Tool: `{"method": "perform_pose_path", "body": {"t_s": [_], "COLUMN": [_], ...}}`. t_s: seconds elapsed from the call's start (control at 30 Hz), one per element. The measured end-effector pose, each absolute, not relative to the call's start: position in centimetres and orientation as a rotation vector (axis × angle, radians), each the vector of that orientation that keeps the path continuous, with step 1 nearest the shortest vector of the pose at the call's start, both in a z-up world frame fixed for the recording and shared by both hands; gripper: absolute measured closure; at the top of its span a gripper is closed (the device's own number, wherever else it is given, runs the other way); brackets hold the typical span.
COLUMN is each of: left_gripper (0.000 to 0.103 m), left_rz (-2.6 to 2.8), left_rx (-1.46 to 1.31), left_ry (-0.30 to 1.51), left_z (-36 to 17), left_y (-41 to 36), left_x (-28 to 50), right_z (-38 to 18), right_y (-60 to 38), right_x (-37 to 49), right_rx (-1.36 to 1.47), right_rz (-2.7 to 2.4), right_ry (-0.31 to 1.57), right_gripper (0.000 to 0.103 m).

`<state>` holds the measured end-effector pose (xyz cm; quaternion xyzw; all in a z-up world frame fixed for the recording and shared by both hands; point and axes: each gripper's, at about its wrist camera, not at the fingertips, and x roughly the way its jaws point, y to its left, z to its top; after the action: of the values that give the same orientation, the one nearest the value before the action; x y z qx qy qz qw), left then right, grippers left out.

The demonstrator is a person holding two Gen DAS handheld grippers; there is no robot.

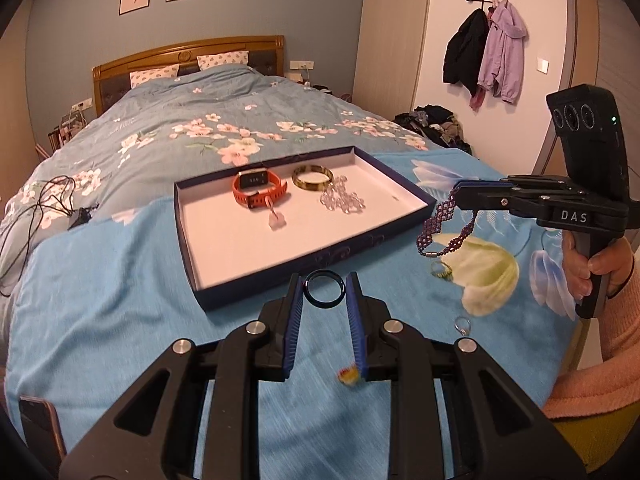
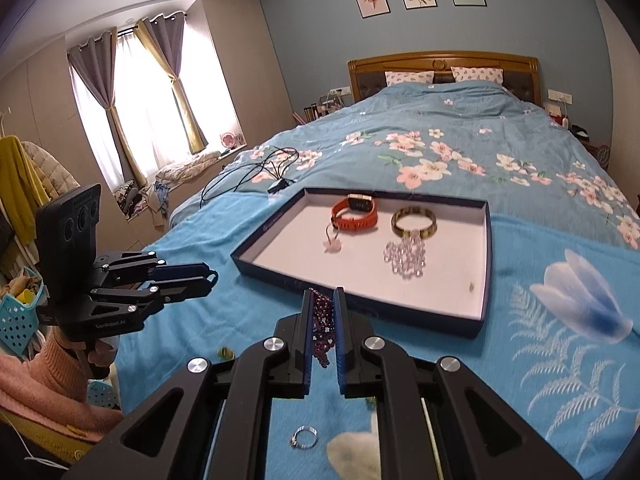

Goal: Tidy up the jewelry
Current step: 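Carry the purple bracelet in the right tool while the left tool carries the black ring over the lid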

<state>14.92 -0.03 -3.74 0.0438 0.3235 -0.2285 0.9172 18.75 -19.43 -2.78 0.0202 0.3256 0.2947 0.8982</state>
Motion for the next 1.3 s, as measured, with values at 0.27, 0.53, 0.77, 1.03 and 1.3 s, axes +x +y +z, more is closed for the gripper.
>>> {"method": "perform_pose_path", "body": {"t_s": [0.27,0.53,0.77,1.03,1.3], "left_gripper": [0.081,0.081,0.081,0.081,0.081], "left_rz": [-0.481,-0.474,-0.458,-0.448,-0.434], "left_rx": [0.102,0.112,0.112,0.103,0.099], "left_ry": [0.664,0.657,0.678,0.718,0.744], "left_z": [-3.3,-2.8,-3.4,-4.6,-5.4], "left_y": [-0.8,-1.3,-1.6,-1.9,-2.2], "left_x": [16.8,18.9,21.0,23.2,25.0], "right_z": [-1.9,-1.8,-2.4,-3.5,-4.5], "right_y": [-19.3,-18.7,-18.1,-17.5,-17.4], "right_x": [21.1,23.5,25.3,27.0,28.3], "right_rx": [0.053,0.055,0.051,0.058,0.082], "right_rz": [0.606,0.595,0.59,0.574,0.568], "right_ry": [0.652,0.65,0.677,0.705,0.731], "right_gripper": [0.095,0.095,0.095,0.095,0.095]}}
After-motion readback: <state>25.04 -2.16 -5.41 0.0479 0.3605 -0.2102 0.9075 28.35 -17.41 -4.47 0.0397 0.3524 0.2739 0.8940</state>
